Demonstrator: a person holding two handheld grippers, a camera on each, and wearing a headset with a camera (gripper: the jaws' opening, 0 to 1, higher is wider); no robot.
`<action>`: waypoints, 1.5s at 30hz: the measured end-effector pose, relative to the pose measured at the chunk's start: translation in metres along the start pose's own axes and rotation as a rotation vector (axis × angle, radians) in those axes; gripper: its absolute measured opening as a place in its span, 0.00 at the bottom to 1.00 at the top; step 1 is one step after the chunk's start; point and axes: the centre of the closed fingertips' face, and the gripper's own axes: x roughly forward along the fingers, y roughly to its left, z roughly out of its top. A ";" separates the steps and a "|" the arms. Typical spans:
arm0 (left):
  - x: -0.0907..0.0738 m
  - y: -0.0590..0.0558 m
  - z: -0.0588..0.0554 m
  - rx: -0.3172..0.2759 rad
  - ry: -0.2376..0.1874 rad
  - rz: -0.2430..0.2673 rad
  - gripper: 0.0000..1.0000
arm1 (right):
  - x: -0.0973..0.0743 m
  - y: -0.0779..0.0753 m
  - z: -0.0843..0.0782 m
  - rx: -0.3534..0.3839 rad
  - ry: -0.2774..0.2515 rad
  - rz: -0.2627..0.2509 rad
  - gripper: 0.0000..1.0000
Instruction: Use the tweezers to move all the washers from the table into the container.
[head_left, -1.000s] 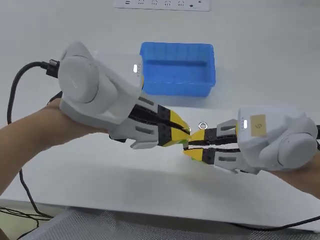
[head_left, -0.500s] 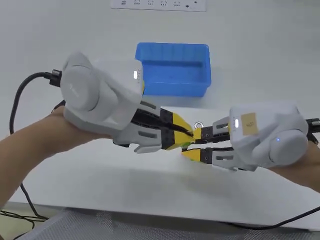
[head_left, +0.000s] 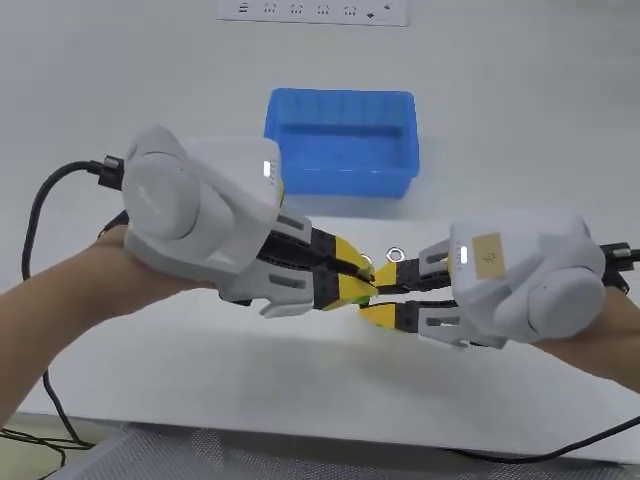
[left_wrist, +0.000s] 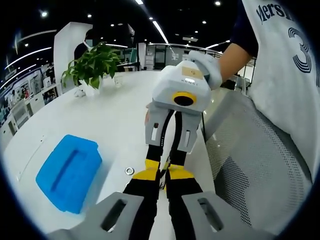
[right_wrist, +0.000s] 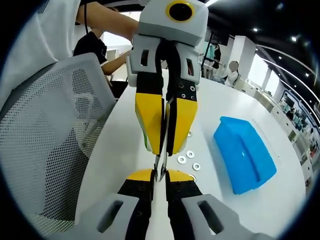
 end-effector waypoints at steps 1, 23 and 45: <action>-0.001 0.000 0.000 0.002 0.001 0.002 0.09 | 0.000 0.000 0.000 0.001 -0.002 -0.002 0.10; -0.036 0.009 0.001 0.053 0.008 0.041 0.09 | 0.012 -0.014 0.030 -0.015 -0.056 -0.037 0.14; -0.034 0.028 -0.003 0.115 0.024 0.044 0.08 | 0.017 -0.029 0.030 0.027 -0.064 -0.055 0.13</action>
